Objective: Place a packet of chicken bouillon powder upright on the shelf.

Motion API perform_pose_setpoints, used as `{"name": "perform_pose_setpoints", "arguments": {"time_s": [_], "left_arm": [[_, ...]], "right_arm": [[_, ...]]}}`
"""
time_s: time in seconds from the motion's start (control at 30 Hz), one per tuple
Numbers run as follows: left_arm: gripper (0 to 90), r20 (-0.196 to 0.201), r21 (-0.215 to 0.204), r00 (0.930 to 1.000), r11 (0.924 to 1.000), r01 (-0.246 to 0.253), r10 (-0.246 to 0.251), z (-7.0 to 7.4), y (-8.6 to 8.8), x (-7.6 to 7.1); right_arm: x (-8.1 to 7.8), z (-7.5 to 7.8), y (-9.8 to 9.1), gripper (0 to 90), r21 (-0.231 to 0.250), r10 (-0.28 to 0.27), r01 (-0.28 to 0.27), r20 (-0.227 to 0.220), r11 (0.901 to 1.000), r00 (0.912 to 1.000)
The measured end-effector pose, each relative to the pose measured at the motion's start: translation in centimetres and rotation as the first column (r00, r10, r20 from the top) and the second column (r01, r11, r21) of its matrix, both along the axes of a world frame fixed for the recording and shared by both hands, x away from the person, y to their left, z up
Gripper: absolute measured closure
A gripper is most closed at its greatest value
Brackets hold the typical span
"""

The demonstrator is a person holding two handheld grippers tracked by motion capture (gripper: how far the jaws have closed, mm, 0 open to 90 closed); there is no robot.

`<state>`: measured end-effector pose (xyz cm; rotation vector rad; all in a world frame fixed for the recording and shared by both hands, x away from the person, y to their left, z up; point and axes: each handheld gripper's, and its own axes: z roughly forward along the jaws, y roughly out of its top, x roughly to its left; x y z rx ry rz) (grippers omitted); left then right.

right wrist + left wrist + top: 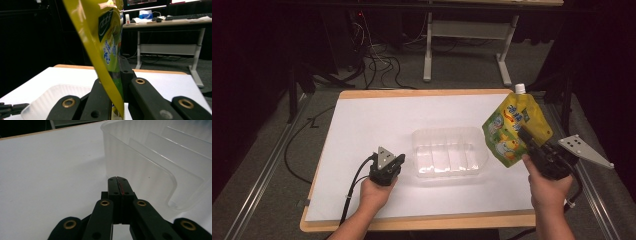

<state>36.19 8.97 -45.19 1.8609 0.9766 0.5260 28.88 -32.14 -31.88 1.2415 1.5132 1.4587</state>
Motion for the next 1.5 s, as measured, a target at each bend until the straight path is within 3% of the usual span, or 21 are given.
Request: {"name": "perform_pose_setpoints", "arguments": {"time_s": [0.27,0.57,0.73,1.07,1.2,1.3,1.5], "left_arm": [[89.6,0.002,-0.003,0.9999,0.9999,0.012,-0.012,0.1,0.1,-0.2],[85.5,-0.002,-0.023,1.0000,0.9997,0.009,-0.009,0.2,0.8,-0.2],[72.2,-0.002,-0.032,0.9998,0.9993,0.021,-0.021,0.3,1.0,-0.3],[54.3,0.008,-0.036,0.9995,0.9989,0.030,-0.030,0.5,1.4,-1.0],[46.9,0.041,-0.048,0.9978,0.9974,0.054,-0.052,0.9,1.5,-2.0],[42.0,0.065,-0.081,0.9943,0.9927,0.090,-0.084,1.2,0.9,-2.7],[39.5,0.060,-0.077,0.9929,0.9913,0.107,-0.103,0.8,-0.7,-2.3]], "right_arm": [[1.6,-0.5,3.3,90.0,0.008,0.046,-0.046,-0.011,0.9989,0.9989],[2.7,-1.1,5.4,90.0,0.000,0.077,-0.077,-0.031,0.9970,0.9966],[3.5,-1.7,6.7,90.0,-0.005,0.086,-0.087,-0.043,0.9962,0.9953],[4.5,-2.7,8.0,90.0,-0.008,0.097,-0.098,-0.064,0.9951,0.9932],[4.7,-2.9,8.1,90.0,-0.019,0.090,-0.092,-0.066,0.9956,0.9937],[4.8,-3.0,8.2,90.0,-0.023,0.087,-0.088,-0.071,0.9958,0.9937],[5.1,-3.5,8.5,90.0,-0.032,0.070,-0.072,-0.077,0.9969,0.9946]]}}
